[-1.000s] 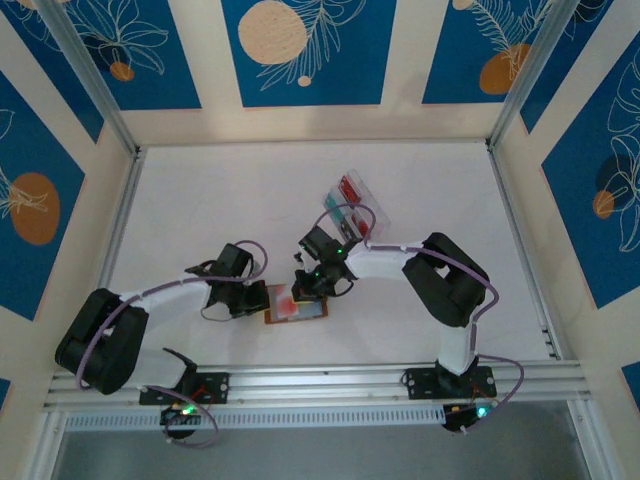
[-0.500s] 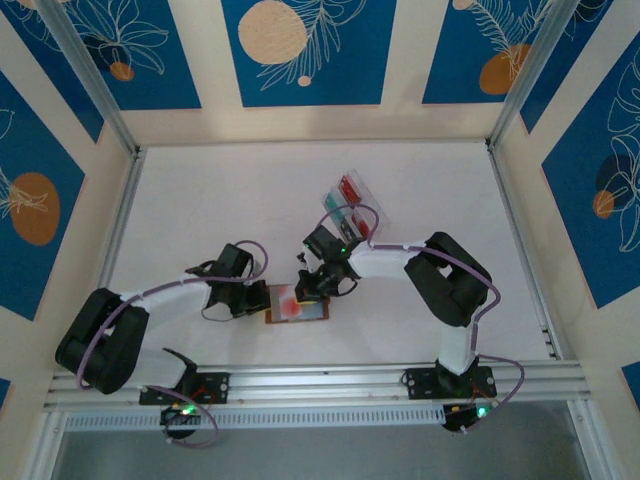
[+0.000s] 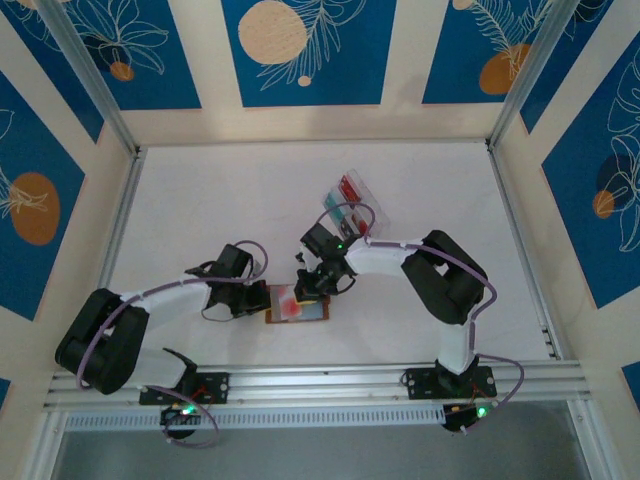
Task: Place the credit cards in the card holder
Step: Insert the credit card into the card slot.
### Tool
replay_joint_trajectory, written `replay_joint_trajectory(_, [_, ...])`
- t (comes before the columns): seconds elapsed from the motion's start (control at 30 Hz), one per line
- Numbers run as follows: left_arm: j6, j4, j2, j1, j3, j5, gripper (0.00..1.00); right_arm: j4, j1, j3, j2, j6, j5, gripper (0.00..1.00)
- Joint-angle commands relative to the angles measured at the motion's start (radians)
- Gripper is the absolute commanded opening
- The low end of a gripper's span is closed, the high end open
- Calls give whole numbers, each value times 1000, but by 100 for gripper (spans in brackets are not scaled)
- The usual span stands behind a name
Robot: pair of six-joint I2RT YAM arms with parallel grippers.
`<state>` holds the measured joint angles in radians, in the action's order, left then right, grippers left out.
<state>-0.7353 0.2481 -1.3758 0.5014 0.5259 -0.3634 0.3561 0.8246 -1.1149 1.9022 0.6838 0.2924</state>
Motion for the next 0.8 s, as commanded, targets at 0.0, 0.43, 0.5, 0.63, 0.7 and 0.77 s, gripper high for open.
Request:
replay_joint_trajectory(0.0, [-15,10,-61,9,-60,74,0,67,40,-3,58,0,21,0])
replay_joint_trajectory(0.43, [-20,13,-63,14,-60,80,0,70,50,-16,66,15,45,0])
replay_joint_trajectory(0.5, [-20,35,-46,15,-58,99,0,63,45,30,38,15,37,0])
replay_joint_trajectory(0.63, [-40,80,4,9,-58,143,0,48,22,102,2,16,42,0])
replay_joint_trajectory(0.7, [-47,89,46,4,-56,145,0,43,16,114,0,15,39,0])
replay_joint_trajectory(0.77, [-47,105,68,0,-37,127,0,39,10,112,0,13,42,0])
